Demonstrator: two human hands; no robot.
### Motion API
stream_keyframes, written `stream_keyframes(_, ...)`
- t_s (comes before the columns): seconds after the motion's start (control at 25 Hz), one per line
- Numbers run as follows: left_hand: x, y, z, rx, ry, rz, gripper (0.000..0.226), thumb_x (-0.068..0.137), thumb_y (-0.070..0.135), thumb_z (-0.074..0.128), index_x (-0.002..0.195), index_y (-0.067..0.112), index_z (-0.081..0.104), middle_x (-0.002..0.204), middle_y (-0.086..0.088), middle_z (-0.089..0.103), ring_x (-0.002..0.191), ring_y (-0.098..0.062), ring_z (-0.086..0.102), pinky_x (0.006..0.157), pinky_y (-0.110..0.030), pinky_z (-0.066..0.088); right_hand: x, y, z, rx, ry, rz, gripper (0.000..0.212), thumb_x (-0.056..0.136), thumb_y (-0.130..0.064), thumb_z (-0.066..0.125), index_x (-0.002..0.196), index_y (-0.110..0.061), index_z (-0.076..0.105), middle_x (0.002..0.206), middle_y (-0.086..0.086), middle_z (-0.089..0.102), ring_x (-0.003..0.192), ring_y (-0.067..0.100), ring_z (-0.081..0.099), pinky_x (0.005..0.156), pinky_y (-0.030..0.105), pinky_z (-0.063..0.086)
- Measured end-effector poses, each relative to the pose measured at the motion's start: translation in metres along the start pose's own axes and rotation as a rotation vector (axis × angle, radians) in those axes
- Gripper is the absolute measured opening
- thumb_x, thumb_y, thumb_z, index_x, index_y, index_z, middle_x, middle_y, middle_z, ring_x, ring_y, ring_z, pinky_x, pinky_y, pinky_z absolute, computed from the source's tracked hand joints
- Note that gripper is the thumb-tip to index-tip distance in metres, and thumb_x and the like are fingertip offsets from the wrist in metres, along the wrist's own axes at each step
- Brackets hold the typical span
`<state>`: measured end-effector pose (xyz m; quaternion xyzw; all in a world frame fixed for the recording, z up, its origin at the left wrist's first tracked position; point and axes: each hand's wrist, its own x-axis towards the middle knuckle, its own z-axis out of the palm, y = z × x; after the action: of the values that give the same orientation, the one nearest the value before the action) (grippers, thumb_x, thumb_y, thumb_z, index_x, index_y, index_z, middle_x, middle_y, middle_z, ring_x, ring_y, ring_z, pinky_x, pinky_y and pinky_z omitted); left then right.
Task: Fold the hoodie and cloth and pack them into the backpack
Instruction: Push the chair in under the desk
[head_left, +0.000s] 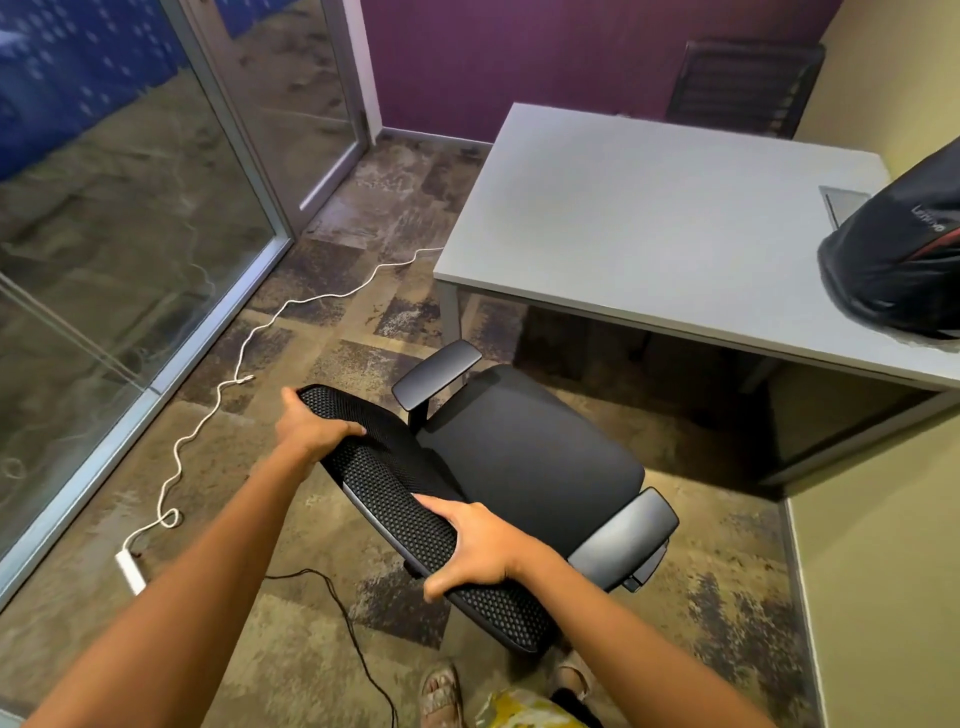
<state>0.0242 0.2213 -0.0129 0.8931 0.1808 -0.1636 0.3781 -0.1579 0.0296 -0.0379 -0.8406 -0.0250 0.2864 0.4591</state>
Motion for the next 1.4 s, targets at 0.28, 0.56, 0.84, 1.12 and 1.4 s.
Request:
stream_keyframes(0.28, -0.012, 0.043, 0.073, -0.048, 0.230, 0.053, 0.078, 0.075, 0.020, 0.085, 0.136, 0.013, 0.037, 0.146, -0.018, 0.032, 0.126, -0.042, 0.048, 0.100, -0.052, 0.046, -0.009, 0.039, -0.068, -0.040, -0.049, 0.025, 0.115, 0.060, -0.036, 0.090, 0.156, -0.031, 0.026, 0.152, -0.009, 0.045, 0.133, 0.008, 0.047, 0.111, 0.028, 0.040)
stream_keyframes(0.56, -0.018, 0.090, 0.138, -0.061, 0.314, 0.048, 0.068, 0.075, 0.022, 0.081, 0.131, 0.024, 0.044, 0.143, -0.010, 0.036, 0.131, -0.036, 0.043, 0.106, -0.059, 0.036, -0.023, 0.088, -0.147, -0.133, -0.081, 0.016, 0.111, 0.065, -0.035, 0.089, 0.157, -0.030, 0.026, 0.155, -0.005, 0.042, 0.137, 0.015, 0.044, 0.114, 0.032, 0.037)
stream_keyframes(0.84, -0.030, 0.146, 0.199, -0.061, 0.394, -0.005, 0.079, 0.075, 0.024, 0.080, 0.141, 0.021, 0.037, 0.150, -0.005, 0.036, 0.139, -0.028, 0.035, 0.107, -0.059, 0.027, -0.043, 0.128, -0.221, -0.143, -0.087, 0.043, 0.115, 0.048, -0.054, 0.078, 0.153, -0.040, 0.032, 0.145, -0.010, 0.052, 0.127, 0.013, 0.053, 0.105, 0.029, 0.043)
stream_keyframes(1.12, -0.045, 0.197, 0.256, -0.164, 0.462, -0.061, 0.079, 0.075, 0.013, 0.076, 0.142, 0.021, 0.036, 0.151, -0.006, 0.035, 0.141, -0.028, 0.033, 0.110, -0.063, 0.021, -0.083, 0.168, -0.283, -0.200, 0.101, 0.126, 0.093, 0.056, -0.050, 0.074, 0.143, -0.042, 0.043, 0.134, -0.007, 0.059, 0.116, 0.016, 0.059, 0.096, 0.035, 0.050)
stream_keyframes(1.4, -0.056, 0.234, 0.301, 0.040, 0.537, 0.149, 0.061, 0.082, 0.006, 0.066, 0.137, 0.016, 0.045, 0.156, -0.004, 0.037, 0.154, -0.026, 0.008, 0.123, -0.055, -0.005, -0.109, 0.195, -0.311, -0.550, 0.415, 0.123, 0.078, 0.066, -0.037, 0.062, 0.142, -0.045, 0.046, 0.121, -0.007, 0.070, 0.105, 0.020, 0.066, 0.083, 0.034, 0.055)
